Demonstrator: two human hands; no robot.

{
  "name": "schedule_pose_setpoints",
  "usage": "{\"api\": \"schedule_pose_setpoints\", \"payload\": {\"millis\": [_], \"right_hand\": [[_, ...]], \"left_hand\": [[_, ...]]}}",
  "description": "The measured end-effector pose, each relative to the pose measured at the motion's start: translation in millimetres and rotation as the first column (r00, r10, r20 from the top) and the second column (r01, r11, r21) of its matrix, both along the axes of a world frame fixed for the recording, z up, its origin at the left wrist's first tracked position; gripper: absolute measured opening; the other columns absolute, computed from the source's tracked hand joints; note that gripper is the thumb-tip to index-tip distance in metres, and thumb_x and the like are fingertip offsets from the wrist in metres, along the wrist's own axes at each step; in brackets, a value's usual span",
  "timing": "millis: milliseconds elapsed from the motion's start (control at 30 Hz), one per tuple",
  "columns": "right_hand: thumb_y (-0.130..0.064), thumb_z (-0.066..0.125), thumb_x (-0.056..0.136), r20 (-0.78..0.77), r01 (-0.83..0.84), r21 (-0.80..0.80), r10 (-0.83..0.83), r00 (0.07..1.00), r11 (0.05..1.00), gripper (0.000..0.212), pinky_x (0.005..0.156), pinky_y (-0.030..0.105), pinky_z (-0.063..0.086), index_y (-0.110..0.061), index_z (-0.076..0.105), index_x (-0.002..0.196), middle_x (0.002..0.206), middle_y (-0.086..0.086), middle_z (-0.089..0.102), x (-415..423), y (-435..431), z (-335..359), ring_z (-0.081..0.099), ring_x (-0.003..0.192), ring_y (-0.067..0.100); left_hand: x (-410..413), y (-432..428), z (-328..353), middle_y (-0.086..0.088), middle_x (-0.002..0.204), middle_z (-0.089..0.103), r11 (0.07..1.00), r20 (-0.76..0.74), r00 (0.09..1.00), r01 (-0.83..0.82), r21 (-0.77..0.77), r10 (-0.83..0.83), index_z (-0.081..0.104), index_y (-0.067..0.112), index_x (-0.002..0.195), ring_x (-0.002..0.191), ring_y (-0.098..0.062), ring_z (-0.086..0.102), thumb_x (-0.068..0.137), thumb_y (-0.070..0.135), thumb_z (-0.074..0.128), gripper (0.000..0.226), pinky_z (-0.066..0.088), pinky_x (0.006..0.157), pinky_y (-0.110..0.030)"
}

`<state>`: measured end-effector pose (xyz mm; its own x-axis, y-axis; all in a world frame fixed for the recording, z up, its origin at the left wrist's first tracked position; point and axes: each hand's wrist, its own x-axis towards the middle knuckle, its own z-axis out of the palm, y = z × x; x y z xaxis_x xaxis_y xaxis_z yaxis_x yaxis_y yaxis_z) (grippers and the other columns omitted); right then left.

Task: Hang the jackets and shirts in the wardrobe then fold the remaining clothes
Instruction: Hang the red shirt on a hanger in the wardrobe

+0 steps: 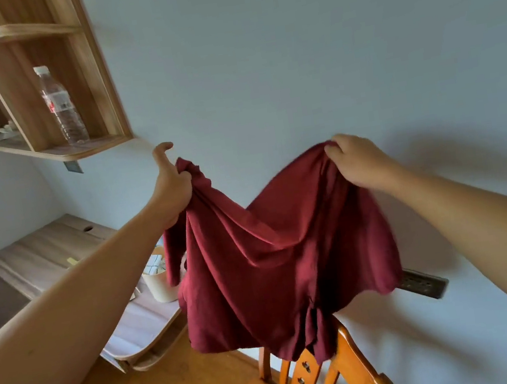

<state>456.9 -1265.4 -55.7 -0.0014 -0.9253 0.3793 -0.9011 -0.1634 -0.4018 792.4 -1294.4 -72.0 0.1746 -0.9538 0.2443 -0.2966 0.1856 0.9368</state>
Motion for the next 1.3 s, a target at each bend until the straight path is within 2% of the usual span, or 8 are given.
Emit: {"api": "schedule_pose_setpoints", "payload": {"millis": [233, 500, 667, 833, 900, 1000, 1100, 1300], "right_hand": [[-0.033, 0.039, 0.106, 0.559, -0.169, -0.081, 0.185, 0.808, 0.982, 0.037, 0.081, 0.032, 0.045, -0.005, 0.063, 0.107, 0.092, 0.002, 0.060, 53.5, 6.9, 49.0, 0.055, 0.084, 0.014], [-0.034, 0.048, 0.105, 0.869, -0.397, 0.029, 0.173, 0.464, 0.917, 0.030, 0.085, 0.034, 0.053, -0.016, 0.061, 0.085, 0.084, 0.003, 0.061, 117.5, 8.4, 74.7, 0.061, 0.081, 0.019], [-0.039, 0.050, 0.101, 0.880, -0.522, 0.033, 0.223, 0.420, 0.852, 0.031, 0.084, 0.038, 0.053, -0.010, 0.062, 0.098, 0.097, 0.014, 0.065, 126.0, 10.8, 71.8, 0.065, 0.092, 0.028], [-0.055, 0.050, 0.100, 0.559, -0.627, 0.145, 0.460, 0.690, 0.765, 0.035, 0.081, 0.025, 0.053, -0.024, 0.063, 0.106, 0.104, -0.003, 0.069, 84.0, 22.1, 7.5, 0.066, 0.094, 0.011], [-0.049, 0.055, 0.099, 0.550, -0.691, 0.334, 0.463, 0.695, 0.641, 0.026, 0.076, 0.009, 0.044, -0.027, 0.057, 0.112, 0.108, -0.012, 0.061, 62.3, 27.3, -31.5, 0.058, 0.090, -0.012], [-0.041, 0.079, 0.084, 0.579, -0.715, 0.546, 0.420, 0.698, 0.436, 0.069, 0.086, 0.015, 0.047, -0.027, 0.041, 0.140, 0.129, -0.011, 0.058, 47.7, 33.7, -87.0, 0.057, 0.109, -0.005], [-0.029, 0.079, 0.085, 0.506, -0.701, 0.527, 0.485, 0.713, 0.480, 0.059, 0.104, 0.039, 0.050, -0.022, 0.054, 0.138, 0.128, -0.003, 0.067, 69.8, 43.5, -120.1, 0.064, 0.116, 0.016], [-0.026, 0.062, 0.097, 0.664, -0.788, 0.317, 0.470, 0.582, 0.528, 0.010, 0.074, 0.026, 0.055, -0.021, 0.070, 0.099, 0.092, -0.002, 0.073, 125.2, 86.1, -97.7, 0.071, 0.090, 0.019]], "left_hand": [[-10.5, 22.3, -27.8, -0.005, 0.120, 0.067, 0.961, 0.367, 0.893, 0.202, 0.188, -0.260, 0.064, 0.016, 0.131, 0.084, -0.004, 0.060, 0.090, -0.005, 0.049, 0.049, 0.044, 0.064, -0.006], [-72.3, 69.0, -43.4, 0.017, 0.131, 0.061, 0.605, 0.118, 0.670, 0.562, 0.564, -0.733, 0.055, 0.038, 0.132, 0.118, -0.006, 0.061, 0.084, 0.047, 0.077, 0.053, 0.059, 0.092, -0.041], [-100.0, 74.8, -65.0, 0.001, 0.117, 0.064, 0.833, 0.011, 0.895, 0.410, 0.371, -0.445, 0.054, 0.026, 0.125, 0.101, -0.019, 0.068, 0.102, 0.028, 0.058, 0.023, 0.063, 0.075, -0.046], [-87.8, 88.8, -45.9, -0.006, 0.113, 0.063, 0.956, -0.186, 0.969, 0.200, 0.213, -0.162, 0.053, 0.019, 0.113, 0.095, -0.019, 0.068, 0.099, 0.002, 0.058, 0.022, 0.062, 0.082, -0.047], [-77.8, 92.6, -36.4, -0.011, 0.113, 0.063, 0.980, -0.271, 0.961, 0.106, 0.168, -0.057, 0.053, 0.013, 0.117, 0.100, -0.026, 0.067, 0.091, -0.012, 0.060, 0.036, 0.060, 0.086, -0.049], [-77.0, 106.3, -14.8, -0.007, 0.107, 0.070, 0.989, -0.529, 0.844, -0.010, 0.150, 0.088, 0.063, 0.015, 0.115, 0.091, -0.022, 0.070, 0.098, 0.007, 0.061, 0.019, 0.062, 0.062, -0.037], [-78.6, 127.1, -1.1, -0.004, 0.091, 0.071, 0.990, -0.612, 0.779, -0.090, 0.107, 0.137, 0.065, 0.015, 0.109, 0.076, -0.014, 0.070, 0.102, 0.013, 0.055, 0.012, 0.057, 0.053, -0.025], [-50.5, 205.4, -21.2, -0.010, 0.104, 0.069, 0.913, -0.475, 0.779, -0.357, 0.199, 0.409, 0.064, 0.008, 0.103, 0.099, -0.020, 0.069, 0.099, 0.025, 0.063, 0.017, 0.061, 0.081, -0.036]]}}
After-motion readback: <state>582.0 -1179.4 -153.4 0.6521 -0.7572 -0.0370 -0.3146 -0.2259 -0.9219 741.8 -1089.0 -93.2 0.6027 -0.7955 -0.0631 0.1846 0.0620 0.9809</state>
